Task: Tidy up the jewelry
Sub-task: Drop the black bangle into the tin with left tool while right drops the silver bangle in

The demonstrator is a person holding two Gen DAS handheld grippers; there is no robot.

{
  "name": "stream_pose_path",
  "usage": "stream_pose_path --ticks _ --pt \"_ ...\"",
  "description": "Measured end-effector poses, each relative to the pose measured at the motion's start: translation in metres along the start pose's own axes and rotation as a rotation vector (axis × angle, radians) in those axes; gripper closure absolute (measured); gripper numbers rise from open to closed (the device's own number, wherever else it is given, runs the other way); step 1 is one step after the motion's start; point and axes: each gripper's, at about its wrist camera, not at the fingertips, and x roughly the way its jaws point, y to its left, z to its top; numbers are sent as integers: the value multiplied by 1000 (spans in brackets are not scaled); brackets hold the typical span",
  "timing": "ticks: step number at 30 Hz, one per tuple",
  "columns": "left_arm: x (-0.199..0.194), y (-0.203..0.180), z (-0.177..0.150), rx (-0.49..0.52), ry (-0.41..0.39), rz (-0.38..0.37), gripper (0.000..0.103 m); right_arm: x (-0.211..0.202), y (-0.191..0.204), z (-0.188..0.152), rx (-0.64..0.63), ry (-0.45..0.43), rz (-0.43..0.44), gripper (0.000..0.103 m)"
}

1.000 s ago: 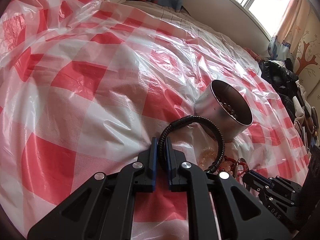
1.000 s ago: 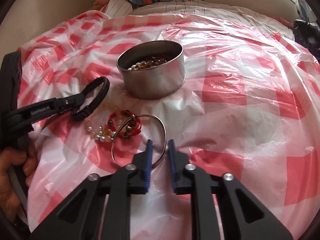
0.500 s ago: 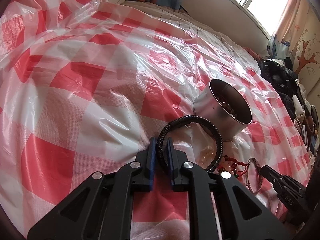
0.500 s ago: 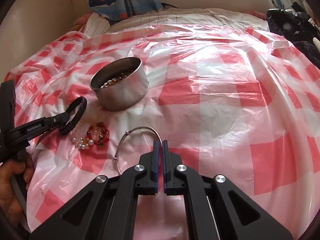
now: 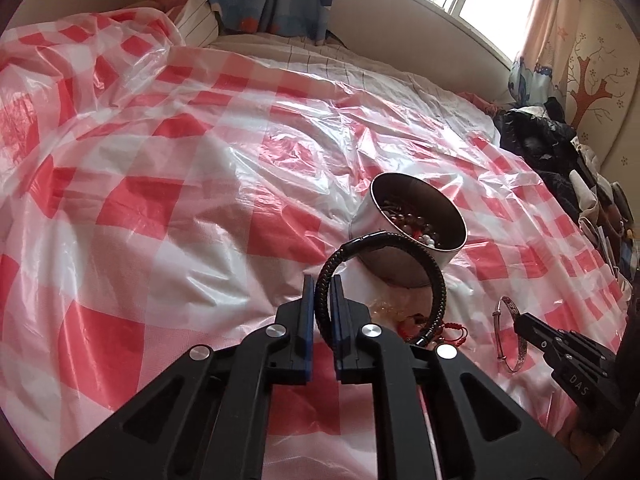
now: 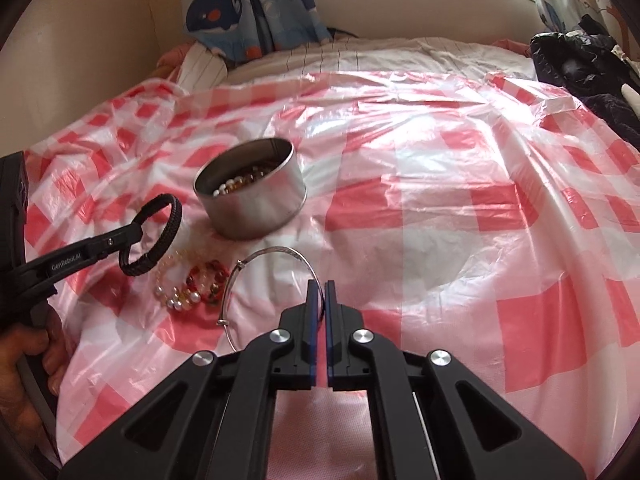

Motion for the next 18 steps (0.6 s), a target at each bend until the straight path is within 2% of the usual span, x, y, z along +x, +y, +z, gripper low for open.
stream_pose_path --ticks 4,6,14,18 --pt "7 2 -3 -26 30 -1 96 3 2 0 0 10 5 99" --pt "4 1 -2 -27 17 -8 96 1 2 2 4 -3 10 99" --pt "-7 -32 22 50 -45 -42 96 -20 -1 27 34 -132 17 99" --pt "5 -45 35 71 -45 -46 96 -16 -2 40 26 -146 16 99"
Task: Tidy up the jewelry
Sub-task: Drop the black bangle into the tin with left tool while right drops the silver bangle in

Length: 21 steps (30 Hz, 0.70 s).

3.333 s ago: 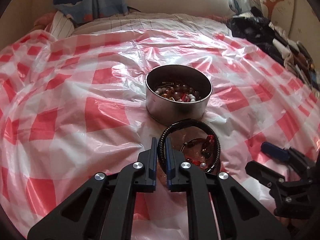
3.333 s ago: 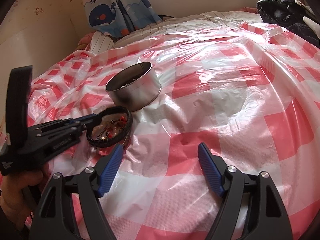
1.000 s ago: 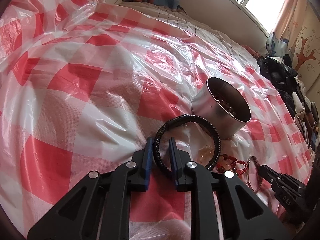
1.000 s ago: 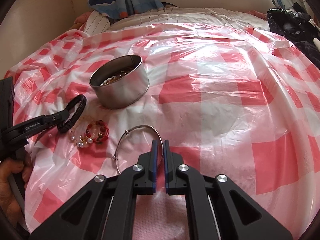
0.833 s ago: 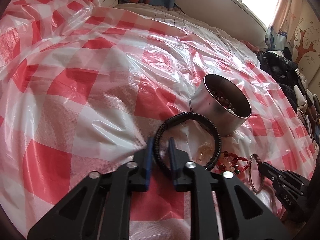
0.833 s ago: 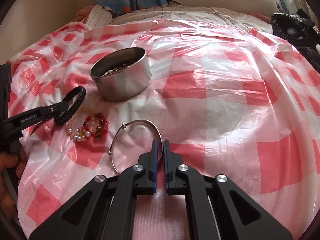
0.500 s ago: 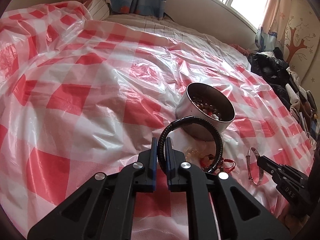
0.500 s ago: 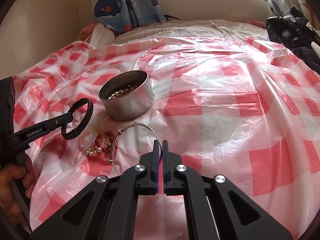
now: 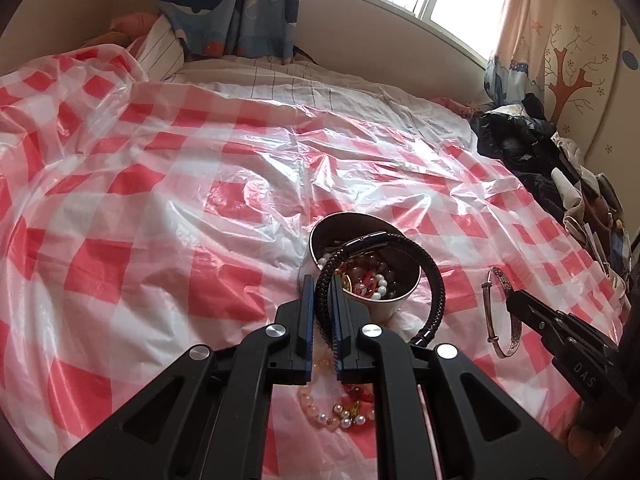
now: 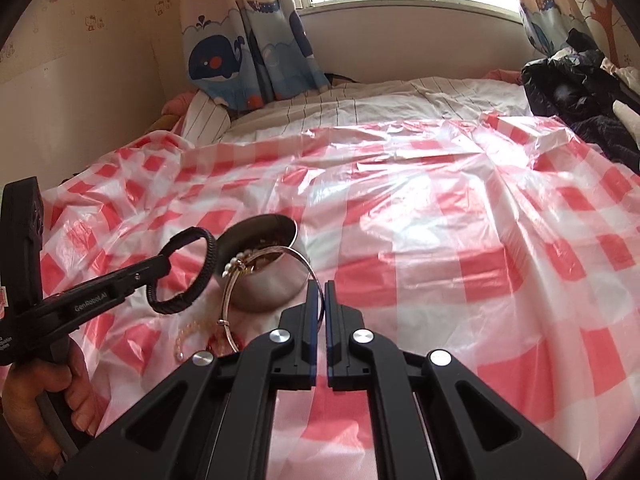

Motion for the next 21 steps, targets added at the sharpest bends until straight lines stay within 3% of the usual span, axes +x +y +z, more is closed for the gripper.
stream_pose_path --ticks 8,11,13,15,18,21 --pt "33 -17 26 27 8 -4 96 23 8 26 -28 -16 7 99" --pt "57 -13 32 15 84 -20 92 38 10 35 -39 -8 6 99" --pt "67 -9 30 5 121 -25 84 48 12 38 -48 0 6 99" --pt "62 -4 30 -8 96 -27 83 58 17 41 -57 10 10 99" --pt "41 7 32 -44 32 14 69 70 28 45 -80 21 26 99" --pt "25 19 33 -65 0 52 64 79 44 46 -113 26 36 99"
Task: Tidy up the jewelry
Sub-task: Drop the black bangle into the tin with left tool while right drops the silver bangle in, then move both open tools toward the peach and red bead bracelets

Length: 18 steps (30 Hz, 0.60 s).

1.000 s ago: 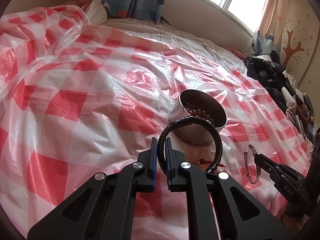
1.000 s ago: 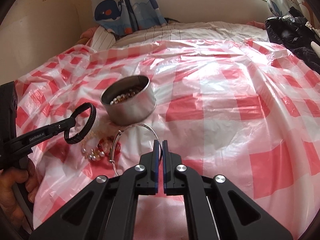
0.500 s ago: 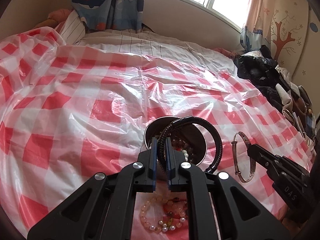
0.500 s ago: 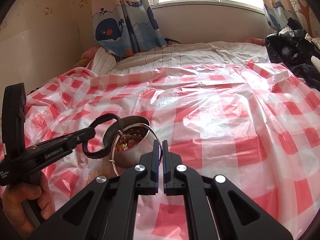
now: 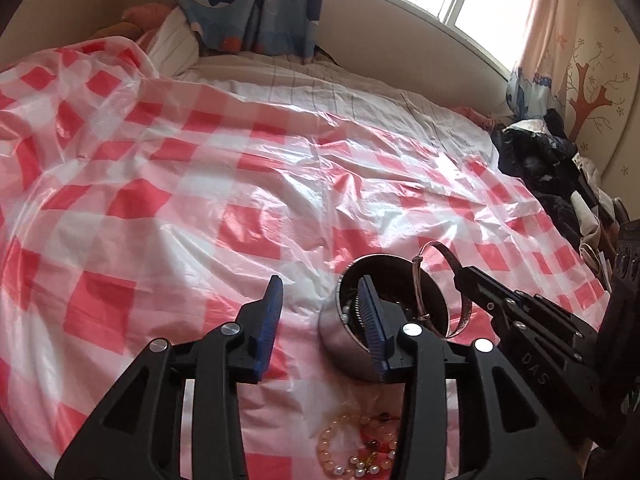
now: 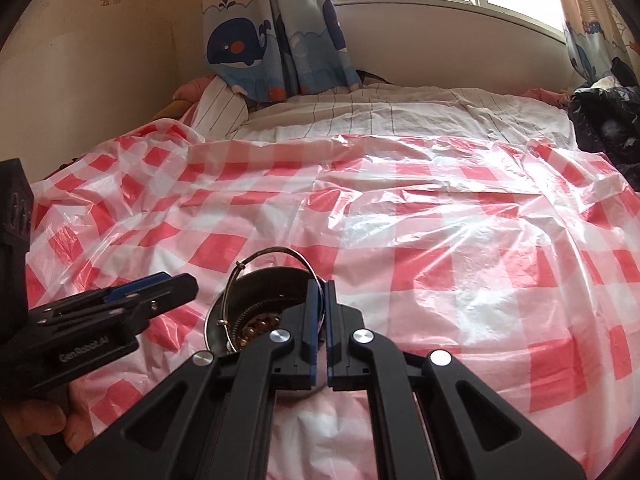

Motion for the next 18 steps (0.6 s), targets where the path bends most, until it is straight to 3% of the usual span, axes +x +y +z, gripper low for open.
stream_pose_path --ticks 4,9,10,12,13,17,18 --pt "-14 9 -7 0 -15 29 54 17 7 -6 -17 69 -29 98" --pt "-27 7 -33 27 8 67 45 -27 -10 -32 48 53 -33 96" --pt "-30 6 -40 38 12 77 43 -37 -13 -39 57 52 -38 93" --pt "-36 2 -53 64 17 98 39 -58 -19 -60 79 50 -69 60" --pt "-40 -1 -62 80 19 116 35 -66 -21 -69 91 49 -86 55" --pt "-50 -3 -87 105 35 168 24 -73 -31 -101 158 92 -125 53" --pt "-51 -2 -93 104 40 182 21 -69 -30 -107 164 108 -142 48"
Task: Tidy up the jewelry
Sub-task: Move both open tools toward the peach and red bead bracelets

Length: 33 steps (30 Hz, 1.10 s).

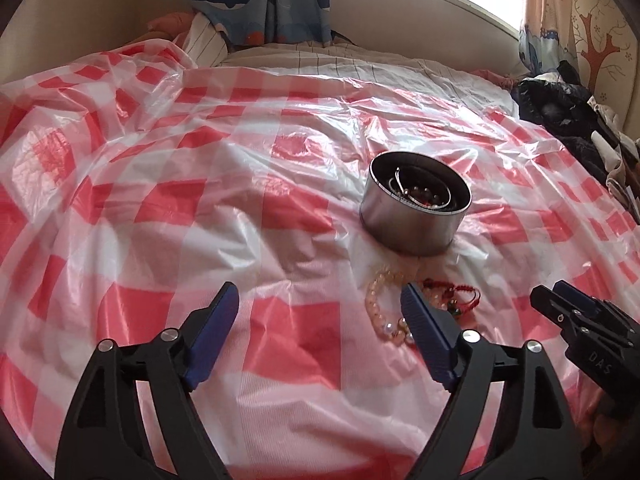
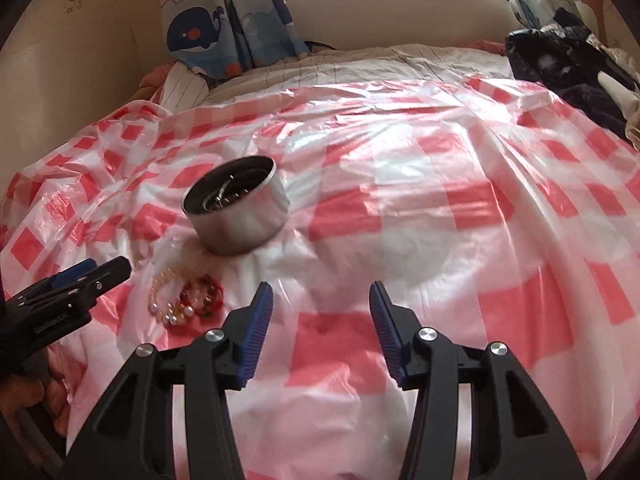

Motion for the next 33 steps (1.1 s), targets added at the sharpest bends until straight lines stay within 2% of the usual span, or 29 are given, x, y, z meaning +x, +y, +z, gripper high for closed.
stream_pose_path --ticks 2,7,12,19,33 --pt "0 1 -9 -3 8 20 16 5 6 -5 -28 11 -25 40" --pt "5 9 -19 -43 32 63 8 4 14 -8 -71 -9 -56 27" --pt "9 5 -20 -24 41 111 8 3 13 -9 -65 -17 -71 15" --pt "12 -1 -20 0 44 164 8 1 14 -10 -65 -43 -76 13" --pt "10 1 -19 -11 33 150 8 -3 13 -10 -62 -72 -57 10"
